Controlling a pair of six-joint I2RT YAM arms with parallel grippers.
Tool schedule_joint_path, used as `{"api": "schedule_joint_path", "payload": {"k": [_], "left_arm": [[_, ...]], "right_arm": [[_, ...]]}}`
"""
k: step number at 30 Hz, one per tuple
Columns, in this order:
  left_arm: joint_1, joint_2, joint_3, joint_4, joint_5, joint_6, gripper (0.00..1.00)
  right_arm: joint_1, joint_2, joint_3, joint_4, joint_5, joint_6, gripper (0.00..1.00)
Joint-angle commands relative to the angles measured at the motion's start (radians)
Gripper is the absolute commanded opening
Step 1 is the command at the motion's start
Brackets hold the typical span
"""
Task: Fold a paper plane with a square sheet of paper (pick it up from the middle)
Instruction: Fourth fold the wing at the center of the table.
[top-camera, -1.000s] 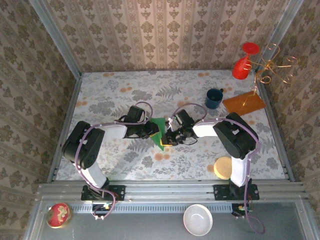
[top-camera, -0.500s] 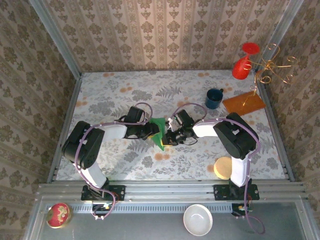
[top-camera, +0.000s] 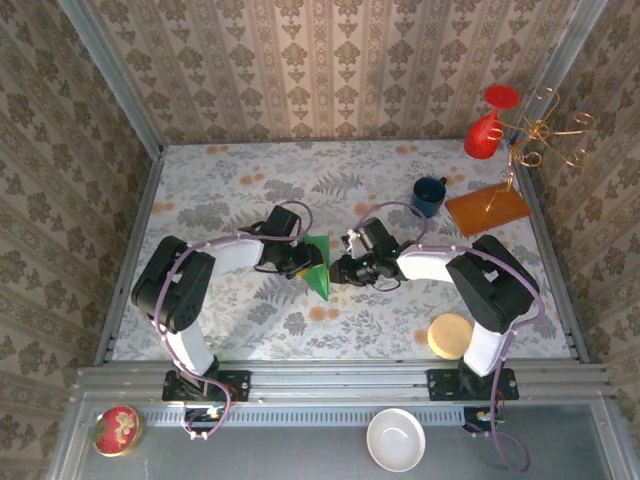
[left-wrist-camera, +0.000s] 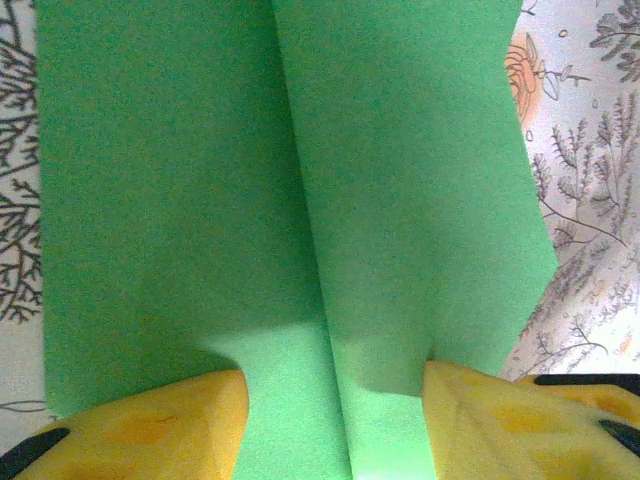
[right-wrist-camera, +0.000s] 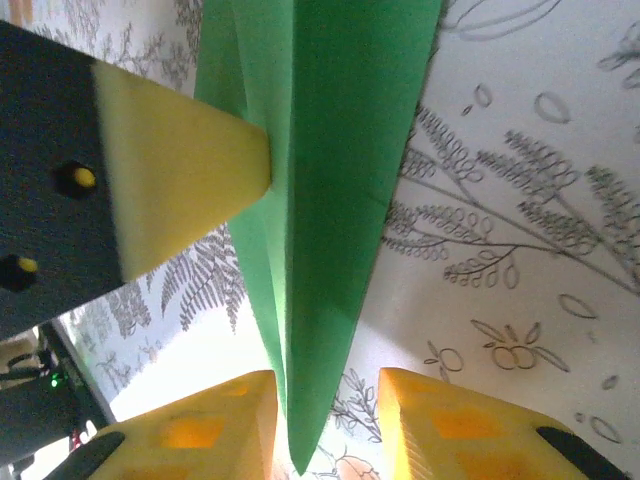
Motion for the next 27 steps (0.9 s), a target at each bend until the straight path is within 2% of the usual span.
{"api": "schedule_joint_path", "payload": {"k": [1, 13, 19, 27], "left_arm": [[-0.019, 0.063, -0.002, -0.166, -0.098, -0.012, 0.53], [-0.048, 0.132, 0.032, -0.264, -0.175, -0.037, 0.55], [-0.063, 0.188, 0.05, -0.307, -0.21, -0.045, 0.55], [-0.077, 0.243, 0.059, -0.329, -0.24, -0.042, 0.55]], "right_arm": [[0.009, -0.03, -0.042, 0.066, 0.075, 0.08, 0.35], [0.019, -0.027, -0.076, 0.163, 0.041, 0.139, 0.35], [0.019, -0.053, -0.107, 0.187, 0.034, 0.146, 0.26], [0.019, -0.057, -0.115, 0.191, -0.003, 0.145, 0.25]]}}
